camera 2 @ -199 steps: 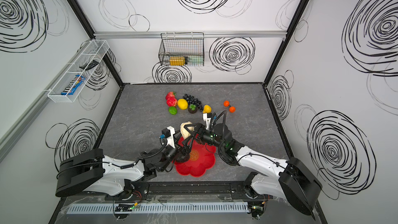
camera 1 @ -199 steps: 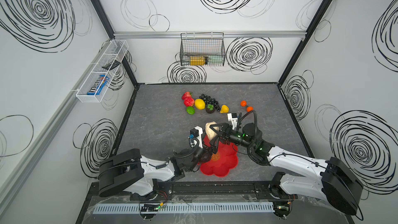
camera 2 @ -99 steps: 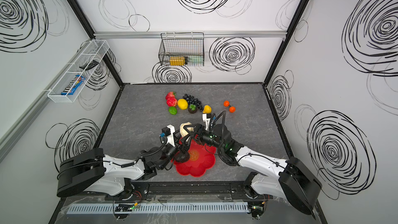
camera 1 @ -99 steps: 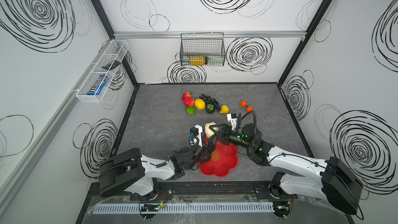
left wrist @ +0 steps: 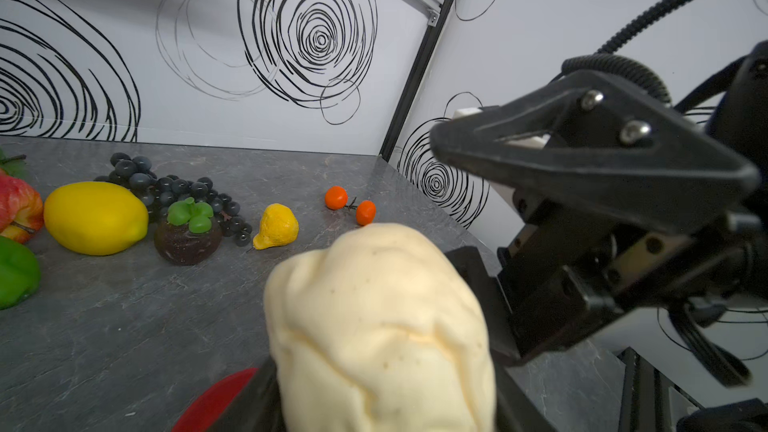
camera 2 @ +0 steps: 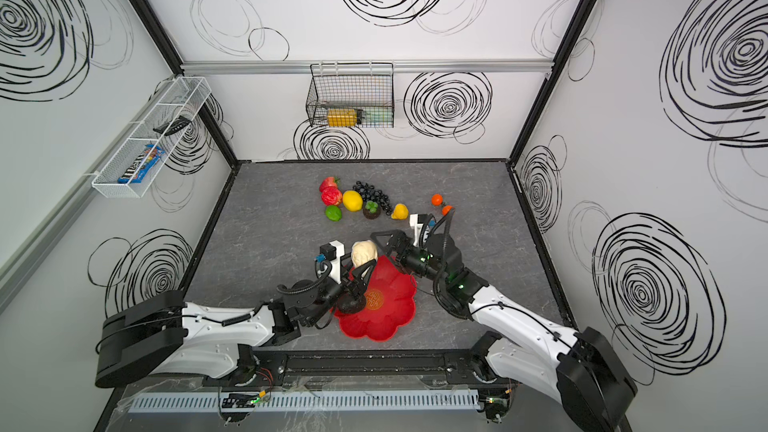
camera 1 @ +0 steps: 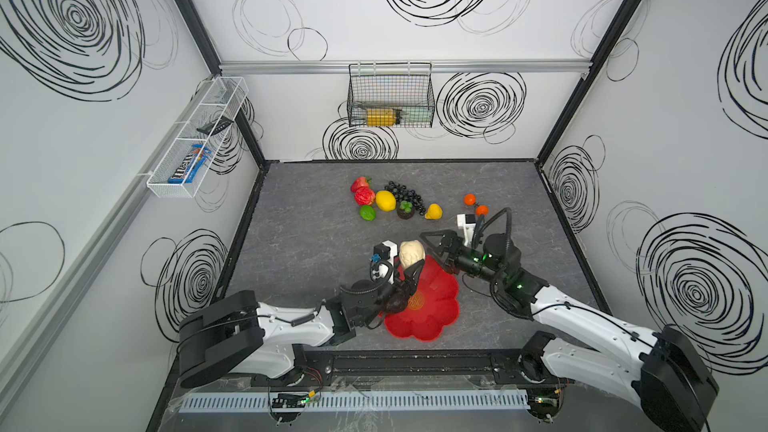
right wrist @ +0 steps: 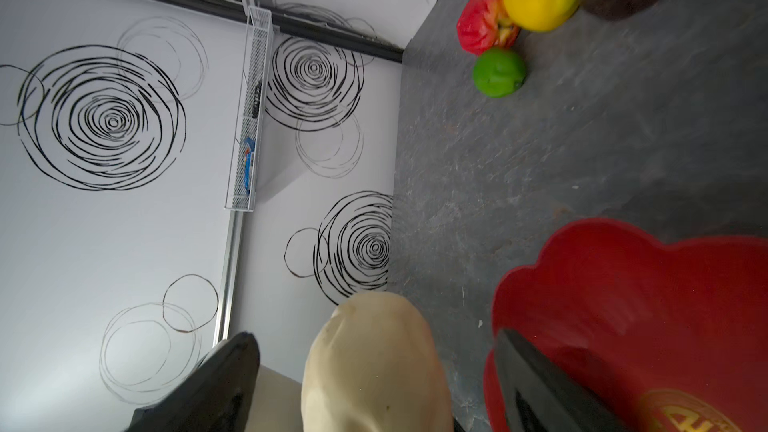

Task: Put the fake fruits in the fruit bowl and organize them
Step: 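Grasp the cream pear with the left gripper while the right gripper releases and withdraws, then lower the cream pear into the red bowl beside the avocado with the left gripper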

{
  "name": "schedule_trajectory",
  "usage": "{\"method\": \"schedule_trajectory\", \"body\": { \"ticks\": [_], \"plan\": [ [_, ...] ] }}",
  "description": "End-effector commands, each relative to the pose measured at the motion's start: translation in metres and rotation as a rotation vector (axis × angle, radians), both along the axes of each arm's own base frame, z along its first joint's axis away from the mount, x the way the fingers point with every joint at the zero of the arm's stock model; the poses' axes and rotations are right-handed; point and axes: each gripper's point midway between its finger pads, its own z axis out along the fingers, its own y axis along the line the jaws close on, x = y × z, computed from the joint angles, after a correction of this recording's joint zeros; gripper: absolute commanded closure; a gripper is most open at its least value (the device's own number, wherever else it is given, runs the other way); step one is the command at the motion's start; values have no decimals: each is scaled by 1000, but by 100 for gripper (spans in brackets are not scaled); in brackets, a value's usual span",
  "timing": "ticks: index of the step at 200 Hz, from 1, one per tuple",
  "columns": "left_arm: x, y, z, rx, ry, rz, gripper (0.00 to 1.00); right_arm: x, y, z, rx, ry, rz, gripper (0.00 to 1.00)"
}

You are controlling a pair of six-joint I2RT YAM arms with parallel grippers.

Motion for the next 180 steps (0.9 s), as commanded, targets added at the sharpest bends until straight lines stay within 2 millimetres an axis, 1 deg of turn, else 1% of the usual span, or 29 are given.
{"method": "schedule_trajectory", "body": {
  "ticks": [1, 19, 33, 43, 64, 88, 104, 118, 133, 180],
  "plan": [
    [-8, -14, 0, 120, 45, -79, 40, 5, -37, -5, -144, -103, -86, 4],
    [-20, -21, -15, 257, 119, -139, 40, 11, -72, -5, -248, -147, -167, 4],
    [-30, -22, -25, 350, 177, -162, 38, 14, -95, -8, -320, -171, -216, 4],
    [-35, -19, -34, 402, 227, -169, 39, 16, -108, -10, -363, -188, -242, 4],
    [-54, -18, -54, 504, 324, -223, 40, 20, -128, -26, -452, -193, -273, 4],
    [-73, -20, -71, 623, 398, -265, 40, 23, -139, -47, -496, -178, -277, 5],
    [-85, -21, -82, 692, 439, -303, 40, 24, -143, -63, -507, -171, -277, 6],
    [-92, -22, -91, 744, 477, -326, 40, 24, -142, -75, -516, -164, -272, 7],
    [-95, -23, -101, 792, 504, -342, 40, 23, -141, -85, -523, -161, -265, 7],
    [-101, -32, -124, 900, 559, -421, 39, 16, -142, -105, -576, -180, -263, 8]
  ]
}}
